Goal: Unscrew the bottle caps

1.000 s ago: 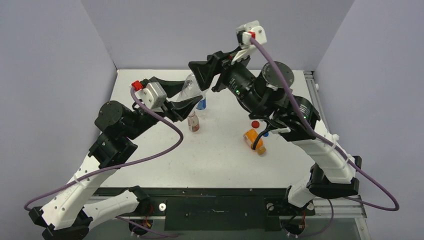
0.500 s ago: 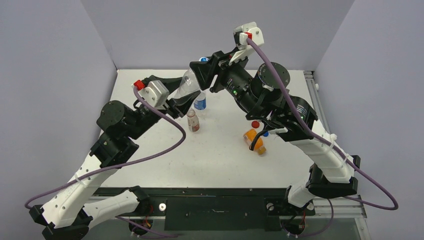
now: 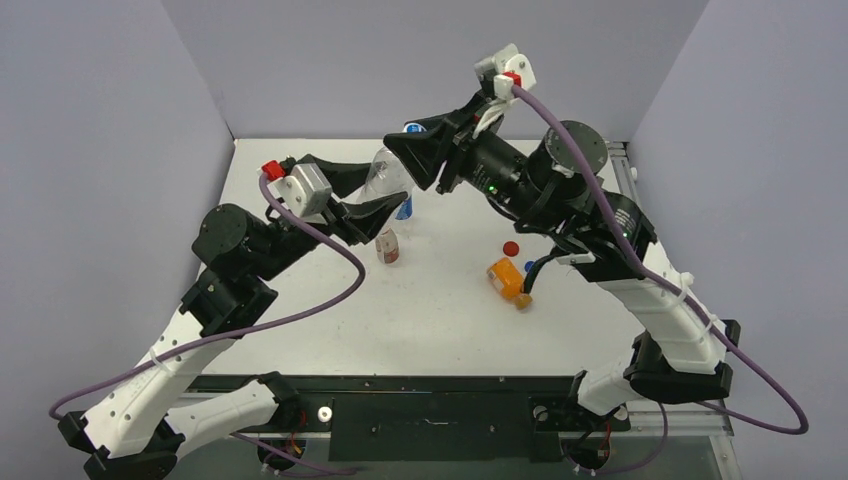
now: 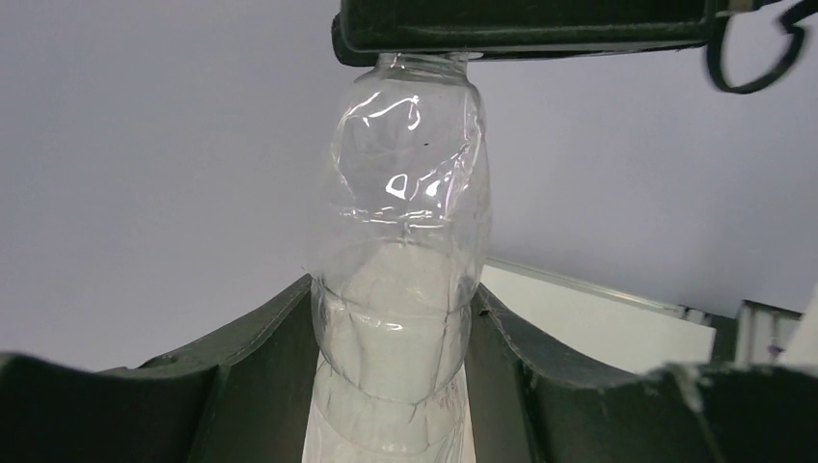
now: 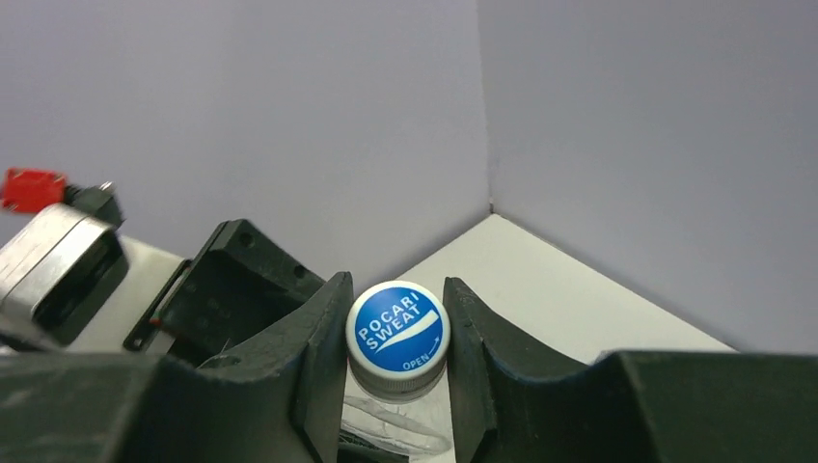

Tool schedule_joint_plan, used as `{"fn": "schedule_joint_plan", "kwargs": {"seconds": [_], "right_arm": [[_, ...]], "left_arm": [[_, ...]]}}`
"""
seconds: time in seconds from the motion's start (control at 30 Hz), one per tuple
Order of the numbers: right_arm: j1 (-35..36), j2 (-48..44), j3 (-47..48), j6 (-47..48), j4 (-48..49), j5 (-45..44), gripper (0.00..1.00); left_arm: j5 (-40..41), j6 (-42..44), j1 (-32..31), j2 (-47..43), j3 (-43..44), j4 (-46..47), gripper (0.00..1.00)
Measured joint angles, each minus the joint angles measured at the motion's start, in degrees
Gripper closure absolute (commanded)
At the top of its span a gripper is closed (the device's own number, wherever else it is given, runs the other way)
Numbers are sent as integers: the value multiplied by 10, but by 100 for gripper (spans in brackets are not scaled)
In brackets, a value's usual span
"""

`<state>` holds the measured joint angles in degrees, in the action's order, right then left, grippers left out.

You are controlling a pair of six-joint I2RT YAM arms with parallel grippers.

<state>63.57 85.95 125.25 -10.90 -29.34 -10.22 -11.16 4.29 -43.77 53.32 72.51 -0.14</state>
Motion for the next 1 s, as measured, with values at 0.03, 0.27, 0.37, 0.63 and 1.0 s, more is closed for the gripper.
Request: {"fn": "schedule_joint_plan", "kwargs": {"seconds": [0.03, 0.27, 0.37, 0.63, 1.0], "right_arm": [[-14, -11, -12, -1, 5, 47, 100], [-101, -54, -59, -45, 82, 409, 100], [-104, -55, -66, -76, 153, 518, 100], [-111, -56, -62, -92, 160, 607, 20], [-12, -73, -38, -29, 48, 107, 18]], "left_arm": [[-14, -15, 1, -1, 0, 1, 99], [-157, -152, 7, 0, 30, 7, 99], [-223, -208, 7, 2, 58, 3, 100], [-319, -259, 9, 10, 76, -5, 100], [-142, -78, 7, 6, 10, -13, 98]]}}
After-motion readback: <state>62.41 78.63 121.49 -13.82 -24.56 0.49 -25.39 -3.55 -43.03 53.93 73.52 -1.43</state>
